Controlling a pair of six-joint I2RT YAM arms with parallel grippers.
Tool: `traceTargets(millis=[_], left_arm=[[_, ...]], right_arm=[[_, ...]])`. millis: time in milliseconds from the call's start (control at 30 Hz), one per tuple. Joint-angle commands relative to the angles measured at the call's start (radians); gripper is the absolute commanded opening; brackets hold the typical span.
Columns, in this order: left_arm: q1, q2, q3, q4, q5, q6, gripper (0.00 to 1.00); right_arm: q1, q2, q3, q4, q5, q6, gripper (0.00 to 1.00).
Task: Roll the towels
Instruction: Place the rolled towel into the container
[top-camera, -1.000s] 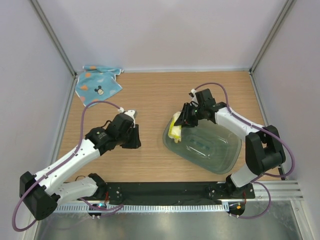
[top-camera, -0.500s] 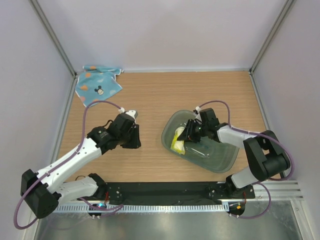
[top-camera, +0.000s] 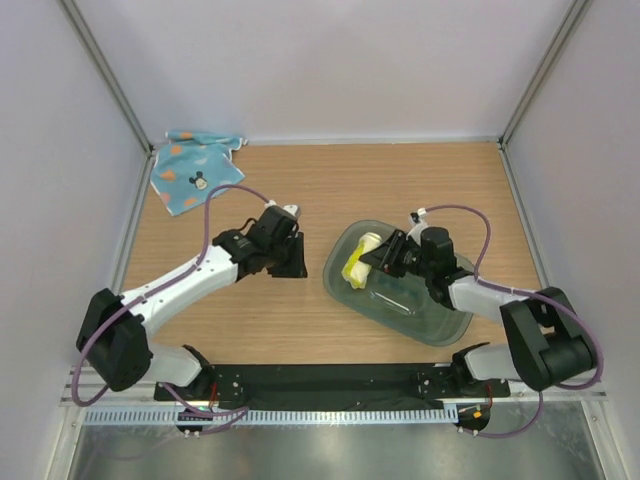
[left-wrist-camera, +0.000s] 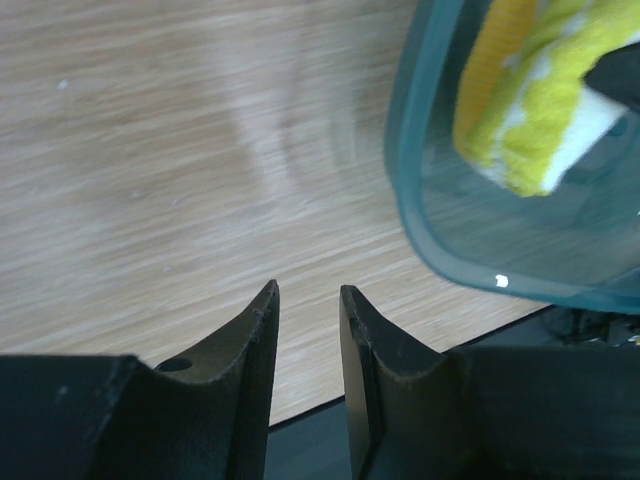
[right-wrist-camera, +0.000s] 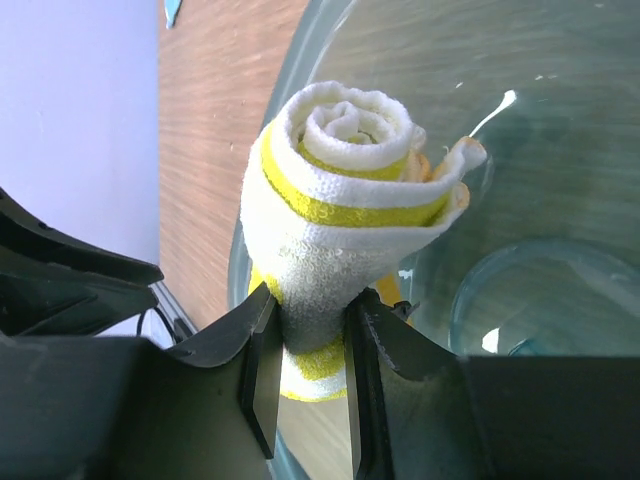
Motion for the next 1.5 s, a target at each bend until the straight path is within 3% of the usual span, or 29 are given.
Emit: traceTargets(millis=[0,300,600,700,733,833,1067,1467], left_arm=[[0.016,0.085,0.077,0.136,0.066,-0.012,0.31],[0.045,0.268,0.131,0.282,0.208,-0.045,0.28],[0.047,0.309,0.111,0.362,0.323,-0.041,0.23],[0.047,0.32,0.109,0.368,0.331,-0.041,0.22],[0.047,0.321,0.108,0.368,0.331,-0.041,0.21],[0.047,0.324,0.1,0.371,0.331,-0.045,0.19],[0.047,0.317,0.077,0.409,0.35,-0.073,0.17],[0.045,0.309,0.056,0.423,0.356,-0.11,0.15]], right_arm=[[-0.016,0.097,-0.042,0.239,-0.013,0.064,0.01],[-0.021,0.298,-0.078,0.446,-0.028,0.098,0.01],[-0.024,0.381,-0.085,0.403,-0.036,0.04,0.02],[-0.023,0.384,-0.068,0.336,-0.017,0.017,0.16],[-0.026,0.363,-0.062,0.267,0.012,0.006,0.25],[-0.021,0.308,-0.034,0.143,0.059,-0.057,0.36],[-0.021,0.113,0.088,-0.325,0.256,-0.227,0.64],[-0.012,-0.044,0.176,-0.551,0.244,-0.242,0.64]])
